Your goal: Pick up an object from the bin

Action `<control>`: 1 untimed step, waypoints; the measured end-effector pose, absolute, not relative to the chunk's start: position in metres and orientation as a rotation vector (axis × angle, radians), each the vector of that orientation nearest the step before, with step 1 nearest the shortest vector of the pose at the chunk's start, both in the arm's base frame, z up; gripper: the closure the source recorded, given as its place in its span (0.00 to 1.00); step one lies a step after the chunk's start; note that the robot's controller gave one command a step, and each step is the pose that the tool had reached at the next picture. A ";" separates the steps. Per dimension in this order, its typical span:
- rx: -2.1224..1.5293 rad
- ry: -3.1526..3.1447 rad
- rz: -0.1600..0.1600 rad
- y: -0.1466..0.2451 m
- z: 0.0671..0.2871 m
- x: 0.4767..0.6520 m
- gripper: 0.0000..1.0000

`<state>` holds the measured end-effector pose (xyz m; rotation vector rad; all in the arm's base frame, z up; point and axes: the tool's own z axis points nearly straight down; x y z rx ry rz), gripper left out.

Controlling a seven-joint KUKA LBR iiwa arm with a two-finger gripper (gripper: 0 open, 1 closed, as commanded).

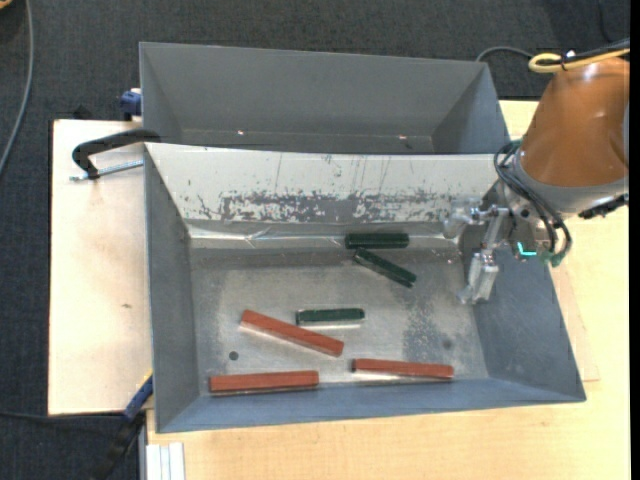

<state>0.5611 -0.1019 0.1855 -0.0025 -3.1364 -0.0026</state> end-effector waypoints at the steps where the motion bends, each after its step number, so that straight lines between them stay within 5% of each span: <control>1: 0.000 -3.144 -0.001 -0.101 0.190 0.563 0.00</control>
Offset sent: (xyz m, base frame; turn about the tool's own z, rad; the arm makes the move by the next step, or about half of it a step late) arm 0.0299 0.0591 -0.1155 0.1516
